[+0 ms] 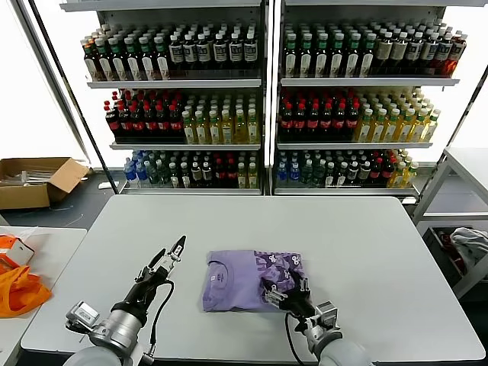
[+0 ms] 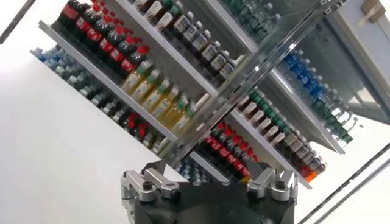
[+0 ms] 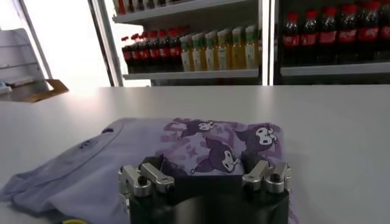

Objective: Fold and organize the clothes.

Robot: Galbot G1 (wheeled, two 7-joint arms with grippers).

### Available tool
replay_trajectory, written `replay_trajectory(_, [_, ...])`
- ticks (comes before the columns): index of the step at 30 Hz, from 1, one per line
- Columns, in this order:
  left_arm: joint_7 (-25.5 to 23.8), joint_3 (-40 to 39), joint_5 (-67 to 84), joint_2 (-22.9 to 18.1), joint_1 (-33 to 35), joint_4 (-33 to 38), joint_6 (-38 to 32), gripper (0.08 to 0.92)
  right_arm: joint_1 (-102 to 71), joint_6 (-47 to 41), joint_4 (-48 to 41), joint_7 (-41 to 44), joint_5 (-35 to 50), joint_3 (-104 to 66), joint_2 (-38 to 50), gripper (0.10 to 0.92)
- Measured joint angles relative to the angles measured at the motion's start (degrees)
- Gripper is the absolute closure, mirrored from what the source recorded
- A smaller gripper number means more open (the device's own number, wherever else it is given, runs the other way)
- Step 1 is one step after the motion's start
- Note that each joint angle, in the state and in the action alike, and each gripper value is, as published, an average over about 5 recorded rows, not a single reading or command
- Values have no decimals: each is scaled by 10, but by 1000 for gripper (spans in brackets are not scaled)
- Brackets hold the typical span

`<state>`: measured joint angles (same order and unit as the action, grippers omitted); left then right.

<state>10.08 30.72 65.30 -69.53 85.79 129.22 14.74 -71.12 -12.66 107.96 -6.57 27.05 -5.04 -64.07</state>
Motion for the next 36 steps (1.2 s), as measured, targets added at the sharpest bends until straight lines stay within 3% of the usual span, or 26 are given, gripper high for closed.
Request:
replay_trajectory(16, [1,6,-9,7,3,-4,0,177,53,-7,-31,0,-41,62,-55,203])
replay_trajectory(28, [-2,15,-13,6,3,-12,0,177,91,-95,-44,-25,11,78,-42,203])
replay_trajectory(36, [-4,18,-18,10,5,-14,0,177,87,-86,-15,-33,30,64,-32,203])
